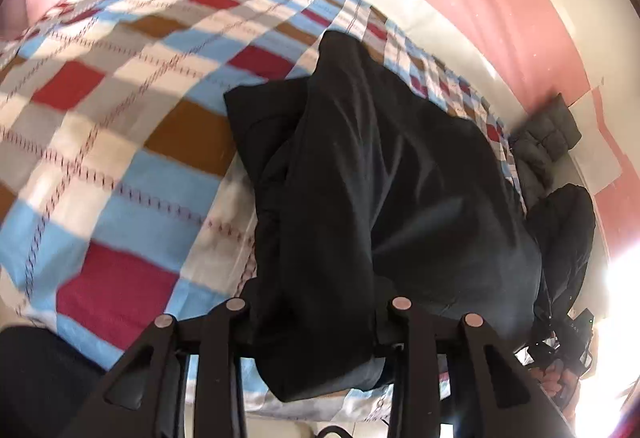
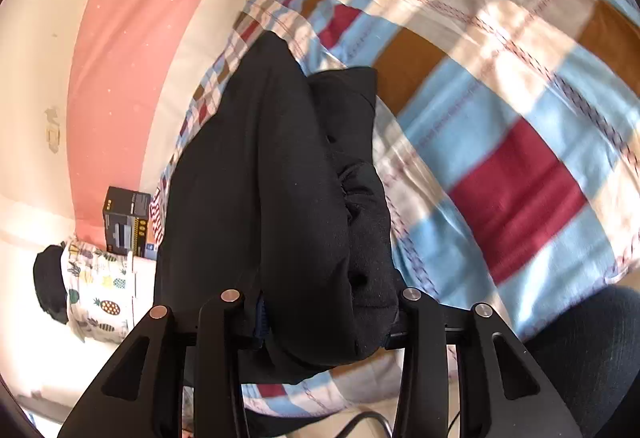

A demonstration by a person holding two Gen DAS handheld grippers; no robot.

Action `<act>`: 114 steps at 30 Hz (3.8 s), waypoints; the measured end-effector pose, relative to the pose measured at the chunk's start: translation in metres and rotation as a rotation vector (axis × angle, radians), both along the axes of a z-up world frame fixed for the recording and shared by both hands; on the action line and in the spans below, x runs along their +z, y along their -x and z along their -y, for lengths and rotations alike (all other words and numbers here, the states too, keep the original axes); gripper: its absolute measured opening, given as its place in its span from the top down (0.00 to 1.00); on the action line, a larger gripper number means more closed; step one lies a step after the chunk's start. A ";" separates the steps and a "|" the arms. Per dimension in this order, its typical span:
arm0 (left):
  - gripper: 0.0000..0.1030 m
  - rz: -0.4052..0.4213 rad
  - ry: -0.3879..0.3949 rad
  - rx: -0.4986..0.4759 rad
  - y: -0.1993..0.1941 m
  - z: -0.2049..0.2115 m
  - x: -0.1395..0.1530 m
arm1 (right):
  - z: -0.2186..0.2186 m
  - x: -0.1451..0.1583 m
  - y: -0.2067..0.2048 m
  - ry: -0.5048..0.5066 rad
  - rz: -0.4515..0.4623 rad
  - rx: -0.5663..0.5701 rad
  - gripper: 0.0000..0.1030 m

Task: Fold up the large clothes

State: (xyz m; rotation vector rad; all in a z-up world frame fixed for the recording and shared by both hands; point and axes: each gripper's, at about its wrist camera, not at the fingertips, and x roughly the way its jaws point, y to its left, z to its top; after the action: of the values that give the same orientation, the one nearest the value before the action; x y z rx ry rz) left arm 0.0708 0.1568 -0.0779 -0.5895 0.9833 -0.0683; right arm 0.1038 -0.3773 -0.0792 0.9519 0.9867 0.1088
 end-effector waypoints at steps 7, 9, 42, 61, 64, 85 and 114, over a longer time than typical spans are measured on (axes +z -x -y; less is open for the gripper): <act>0.58 -0.043 0.017 0.009 0.009 -0.007 0.011 | 0.005 0.008 0.009 0.060 -0.063 -0.011 0.40; 0.57 -0.034 -0.009 0.008 0.020 -0.011 0.019 | 0.012 0.022 0.021 0.105 -0.036 -0.031 0.37; 0.55 0.135 -0.311 -0.267 -0.121 0.129 0.026 | -0.133 0.044 -0.084 0.791 0.207 0.342 0.40; 0.56 0.109 -0.410 -0.129 -0.211 0.067 -0.019 | -0.137 -0.004 -0.191 0.821 0.150 0.337 0.41; 0.56 0.080 -0.414 -0.139 -0.213 0.066 -0.011 | -0.134 0.003 -0.193 0.820 0.138 0.345 0.41; 0.56 0.045 -0.484 -0.107 -0.216 0.050 0.011 | -0.066 0.016 -0.186 0.802 0.040 0.208 0.41; 0.56 0.054 -0.488 -0.118 -0.032 0.065 0.023 | -0.083 0.028 -0.017 0.795 0.110 0.291 0.41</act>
State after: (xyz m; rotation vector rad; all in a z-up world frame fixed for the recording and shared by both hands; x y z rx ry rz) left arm 0.1025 0.0913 -0.0551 -0.0820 0.9382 0.0510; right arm 0.1207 -0.2946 -0.0514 0.0727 0.9440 0.0049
